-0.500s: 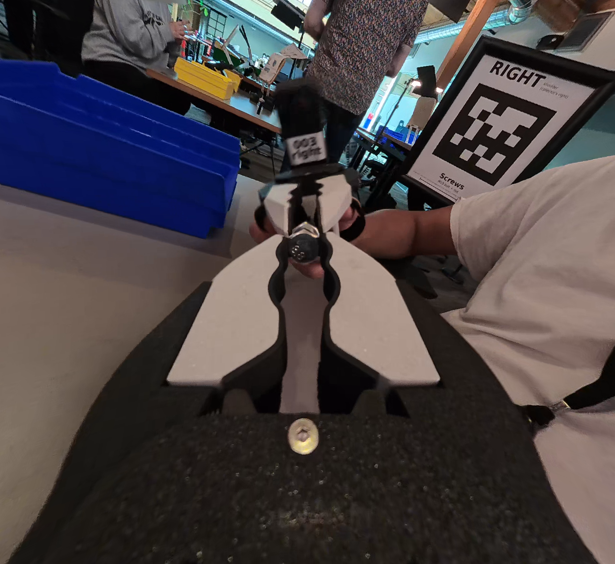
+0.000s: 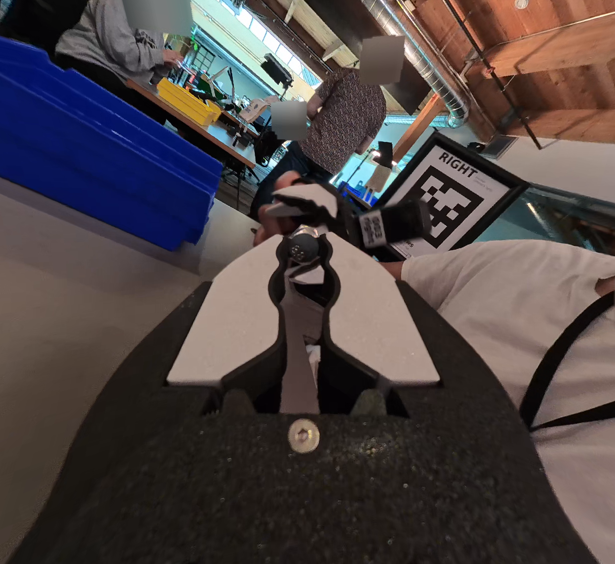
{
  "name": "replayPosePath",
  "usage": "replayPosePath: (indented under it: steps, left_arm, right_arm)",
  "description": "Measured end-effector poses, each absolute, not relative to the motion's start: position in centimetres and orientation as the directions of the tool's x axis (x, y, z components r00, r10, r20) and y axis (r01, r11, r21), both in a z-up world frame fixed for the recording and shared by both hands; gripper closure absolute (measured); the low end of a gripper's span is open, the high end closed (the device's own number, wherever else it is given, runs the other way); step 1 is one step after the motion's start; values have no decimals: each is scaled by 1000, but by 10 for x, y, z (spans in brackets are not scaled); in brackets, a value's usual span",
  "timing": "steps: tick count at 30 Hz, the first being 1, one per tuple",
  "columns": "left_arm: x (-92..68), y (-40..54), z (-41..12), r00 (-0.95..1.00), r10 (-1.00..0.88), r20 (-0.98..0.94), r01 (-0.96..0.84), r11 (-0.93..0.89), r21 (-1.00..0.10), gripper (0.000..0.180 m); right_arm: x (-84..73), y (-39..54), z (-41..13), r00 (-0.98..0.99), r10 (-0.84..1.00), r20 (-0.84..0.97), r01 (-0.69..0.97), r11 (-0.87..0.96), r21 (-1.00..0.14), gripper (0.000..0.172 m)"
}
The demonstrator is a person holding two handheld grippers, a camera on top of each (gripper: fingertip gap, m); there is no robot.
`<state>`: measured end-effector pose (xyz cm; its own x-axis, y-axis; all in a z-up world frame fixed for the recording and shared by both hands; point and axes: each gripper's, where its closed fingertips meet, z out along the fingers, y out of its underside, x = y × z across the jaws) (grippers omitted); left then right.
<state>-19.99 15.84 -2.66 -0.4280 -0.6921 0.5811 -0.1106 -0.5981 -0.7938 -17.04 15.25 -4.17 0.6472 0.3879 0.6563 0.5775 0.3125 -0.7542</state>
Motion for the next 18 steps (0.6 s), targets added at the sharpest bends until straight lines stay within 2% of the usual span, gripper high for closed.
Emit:
replayPosePath:
  steps: [2, 4, 6, 9, 11, 13, 15, 18]
  left_arm:
    - [-198, 158, -33, -416, -676, 609, -143, -612, -778, 163]
    - [-195, 154, -40, -412, -656, 633, -189, -618, -763, 163]
    - [-193, 150, -44, -413, -642, 646, -218, -619, -754, 163]
    - [-191, 143, -48, -424, -633, 648, -248, -607, -755, 163]
    - [-190, 139, -48, -431, -630, 646, -258, -600, -757, 163]
    - [-190, 139, -50, -426, -640, 640, -264, -588, -764, 164]
    - [-190, 138, -51, -419, -663, 620, -265, -564, -782, 163]
    - [-190, 138, -50, -418, -706, 572, -246, -518, -819, 163]
  right_arm:
    - [-173, 148, -44, 449, 182, 875, 785, 388, -483, 119]
    - [-177, 146, -49, 269, 39, 962, 878, 402, -262, 124]
    - [-183, 141, -51, 193, -33, 981, 889, 428, -160, 132]
    - [-188, 138, -52, 169, -45, 985, 886, 444, -132, 143]
    - [-186, 139, -51, 169, -51, 984, 888, 442, -129, 153]
    - [-185, 139, -52, 197, -9, 980, 879, 444, -173, 153]
    - [-185, 140, -54, 295, 124, 947, 839, 440, -319, 153]
    - [-186, 140, -54, 501, 423, 755, 668, 366, -648, 153]
